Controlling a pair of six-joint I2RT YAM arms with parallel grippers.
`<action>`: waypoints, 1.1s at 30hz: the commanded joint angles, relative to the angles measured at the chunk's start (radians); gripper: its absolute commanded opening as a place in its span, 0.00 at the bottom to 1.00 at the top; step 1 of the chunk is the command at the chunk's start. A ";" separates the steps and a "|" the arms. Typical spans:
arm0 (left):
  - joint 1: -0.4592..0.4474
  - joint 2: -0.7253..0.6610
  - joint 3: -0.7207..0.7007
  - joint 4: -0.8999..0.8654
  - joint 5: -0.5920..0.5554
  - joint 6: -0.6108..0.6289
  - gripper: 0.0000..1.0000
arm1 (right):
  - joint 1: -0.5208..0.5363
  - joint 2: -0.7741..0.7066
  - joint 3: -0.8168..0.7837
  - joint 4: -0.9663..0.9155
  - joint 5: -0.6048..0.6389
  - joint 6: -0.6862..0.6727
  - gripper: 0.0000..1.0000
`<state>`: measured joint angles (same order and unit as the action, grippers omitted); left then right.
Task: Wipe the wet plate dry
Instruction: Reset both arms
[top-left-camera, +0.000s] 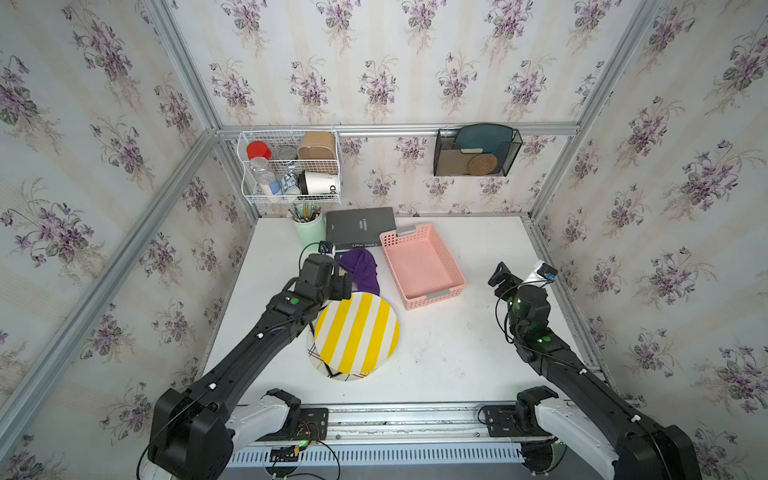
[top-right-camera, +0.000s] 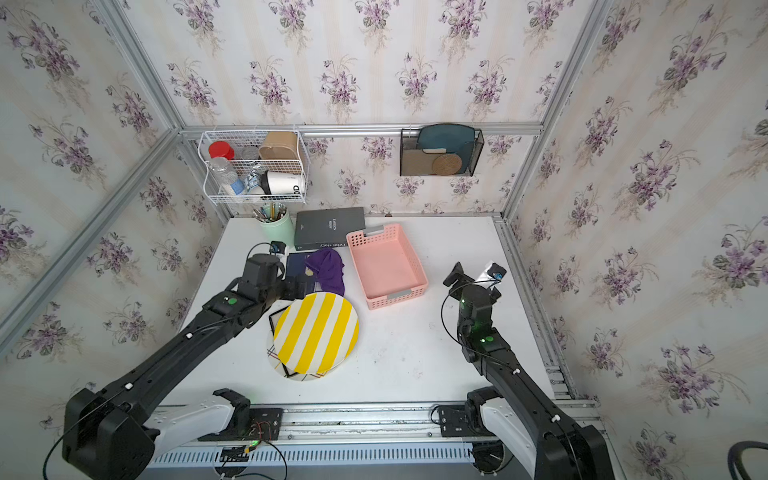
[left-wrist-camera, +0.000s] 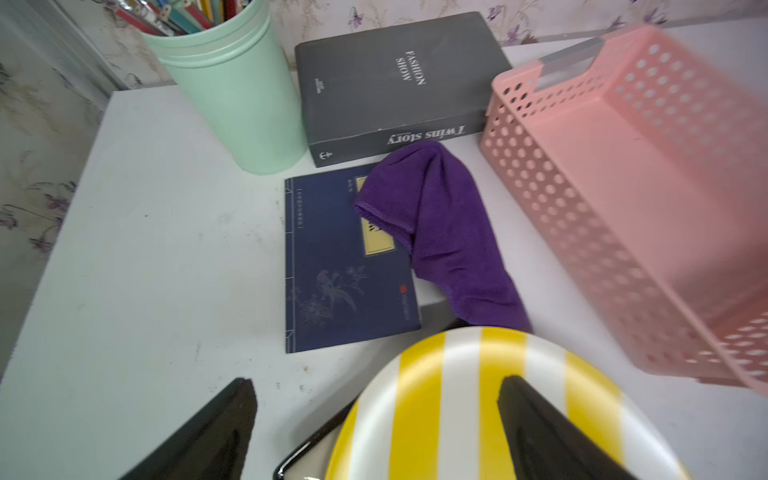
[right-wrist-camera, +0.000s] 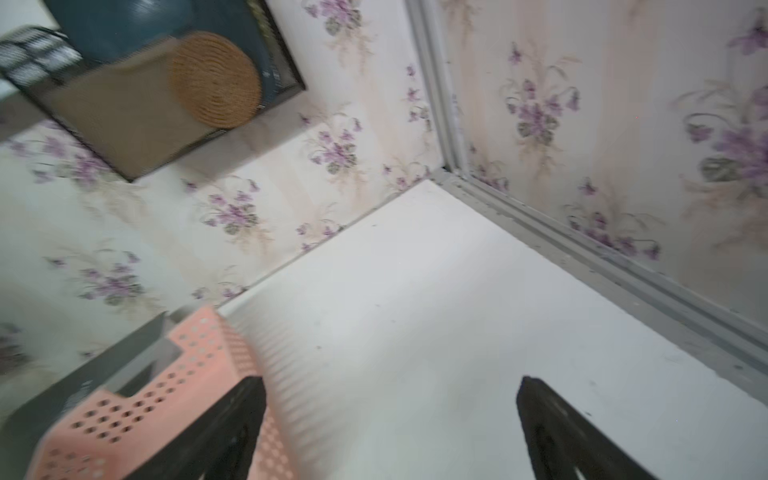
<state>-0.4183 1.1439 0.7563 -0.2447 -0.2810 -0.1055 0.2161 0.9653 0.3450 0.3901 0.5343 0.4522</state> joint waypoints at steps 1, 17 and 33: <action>0.009 0.013 -0.068 0.239 -0.166 0.139 0.96 | -0.021 0.100 -0.031 0.153 0.073 -0.101 0.99; 0.105 0.160 -0.252 0.732 -0.126 0.255 1.00 | -0.159 0.604 -0.172 1.049 -0.293 -0.399 1.00; 0.379 0.368 -0.339 1.048 0.111 0.125 1.00 | -0.159 0.573 -0.163 0.973 -0.299 -0.394 1.00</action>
<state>-0.0818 1.5028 0.4320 0.6971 -0.2821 0.1051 0.0570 1.5398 0.1806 1.3334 0.2382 0.0658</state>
